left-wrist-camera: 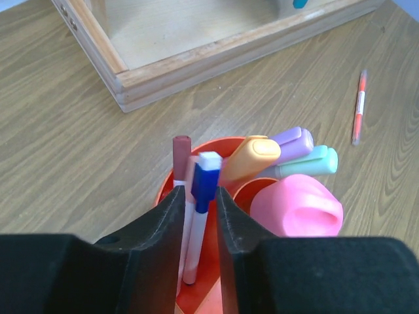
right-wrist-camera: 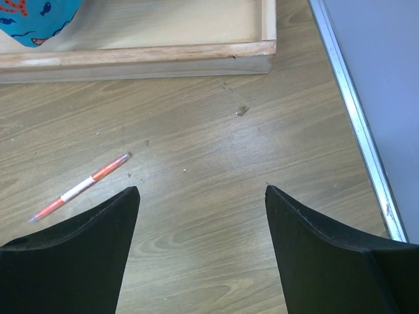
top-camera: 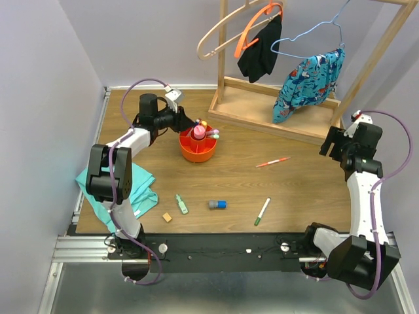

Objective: Sort the stationery into containers
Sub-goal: Place the pen in the storage box, then pick up the pen from the center of the board.

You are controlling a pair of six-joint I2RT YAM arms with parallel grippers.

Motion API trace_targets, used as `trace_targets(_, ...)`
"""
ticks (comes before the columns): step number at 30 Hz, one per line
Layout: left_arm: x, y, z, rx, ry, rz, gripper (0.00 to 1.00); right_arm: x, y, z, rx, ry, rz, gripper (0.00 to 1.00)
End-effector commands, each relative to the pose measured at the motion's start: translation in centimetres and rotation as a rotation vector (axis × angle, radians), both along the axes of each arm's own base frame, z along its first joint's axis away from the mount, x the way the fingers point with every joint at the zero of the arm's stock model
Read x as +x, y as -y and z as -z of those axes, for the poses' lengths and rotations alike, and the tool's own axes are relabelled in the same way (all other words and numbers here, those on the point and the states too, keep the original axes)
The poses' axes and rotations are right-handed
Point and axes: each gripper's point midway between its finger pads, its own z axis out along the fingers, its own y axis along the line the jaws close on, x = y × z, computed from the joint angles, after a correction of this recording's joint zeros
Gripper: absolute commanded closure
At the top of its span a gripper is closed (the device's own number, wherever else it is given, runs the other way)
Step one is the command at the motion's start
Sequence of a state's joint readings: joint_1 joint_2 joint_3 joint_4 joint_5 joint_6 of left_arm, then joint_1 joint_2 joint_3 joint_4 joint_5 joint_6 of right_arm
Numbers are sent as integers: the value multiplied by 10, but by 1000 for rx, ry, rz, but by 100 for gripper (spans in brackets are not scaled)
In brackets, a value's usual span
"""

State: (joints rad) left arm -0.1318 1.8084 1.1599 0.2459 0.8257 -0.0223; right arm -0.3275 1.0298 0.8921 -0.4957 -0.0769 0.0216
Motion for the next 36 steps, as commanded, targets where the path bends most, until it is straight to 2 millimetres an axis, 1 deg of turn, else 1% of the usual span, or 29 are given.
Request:
trace_targets(1, -5, -9, -15, 37, 31, -14, 58, -4, -4, 3, 14, 2, -17, 15)
trace_targets(2, -4, -10, -21, 37, 44, -16, 55, -4, -5, 2, 14, 7, -17, 15)
trace_targets(5, -3, -12, -73, 11, 152, -36, 49, -4, -7, 4, 25, 14, -19, 15)
trace_targets(6, -3, -11, -93, -5, 201, -37, 49, -4, -7, 4, 28, 18, -19, 15)
trace_targets(7, -7, -7, -134, -45, 275, -34, 47, -6, -8, 7, 36, 15, -16, 15)
trace_targets(8, -11, -2, -153, -63, 304, -20, 47, -5, -9, 6, 36, 28, -17, 15)
trace_targets(9, -21, 4, -177, -77, 344, 5, 47, -6, -9, 6, 37, 31, -15, 15)
trace_targets(10, -34, 23, -196, -75, 358, 53, 46, -6, -10, 7, 46, 36, -10, 15)
trace_targets(12, -50, 45, -207, -17, 396, 121, 44, -7, -10, 6, 49, 51, -3, 15)
trace_targets(13, -66, 58, -188, 31, 283, 151, 43, -7, -10, 4, 52, 61, 9, 15)
trace_targets(14, -87, 88, -196, 49, 282, 219, 43, -8, -9, 4, 55, 64, 19, 14)
trace_targets(15, -101, 103, -188, 72, 231, 252, 43, -9, -8, 1, 54, 74, 33, 14)
trace_targets(16, -110, 111, -168, 113, 106, 233, 43, -10, -5, -2, 55, 81, 60, 14)
trace_targets(17, -136, 137, -157, 133, 47, 288, 43, -11, -4, -3, 53, 80, 73, 14)
trace_targets(18, -147, 146, -146, 160, -5, 301, 43, -12, -1, -8, 43, 86, 87, 13)
trace_targets(19, -158, 152, -125, 218, -95, 312, 43, -13, 2, -11, 36, 87, 108, 12)
trace_targets(20, -167, 159, -114, 262, -124, 314, 43, -16, 3, -11, 36, 76, 115, 12)
trace_targets(21, -183, 173, -103, 299, -152, 352, 43, -16, 4, -16, 33, 80, 123, 11)
trace_targets(22, -191, 178, -79, 361, -226, 362, 44, -17, 4, -17, 39, 74, 134, 11)
trace_targets(23, -193, 183, -71, 385, -239, 351, 43, -19, 2, -15, 49, 59, 126, 11)
trace_targets(24, -205, 193, -62, 414, -237, 372, 43, -19, 1, -17, 54, 60, 122, 11)
trace_targets(25, -208, 198, -46, 438, -285, 357, 43, -18, -2, -19, 66, 67, 116, 11)
trace_targets(27, -213, 209, -34, 469, -294, 356, 43, -17, -3, -21, 82, 72, 120, 12)
trace_targets(28, -221, 216, -14, 512, -331, 368, 43, -16, -4, -21, 98, 76, 128, 11)
trace_targets(30, -228, 228, -5, 513, -368, 382, 44, -12, -4, -23, 114, 84, 138, 11)
trace_targets(31, -237, 236, 9, 532, -390, 409, 45, -10, -5, -25, 121, 92, 138, 11)
trace_targets(34, -242, 243, 20, 545, -395, 430, 46, -4, -33, -35, 158, 110, -61, 12)
trace_targets(35, -241, 241, 22, 557, -390, 421, 47, -9, -66, -35, 184, 97, -300, 14)
trace_targets(36, -237, 235, 23, 573, -374, 406, 47, -12, -81, -36, 172, 90, -441, 17)
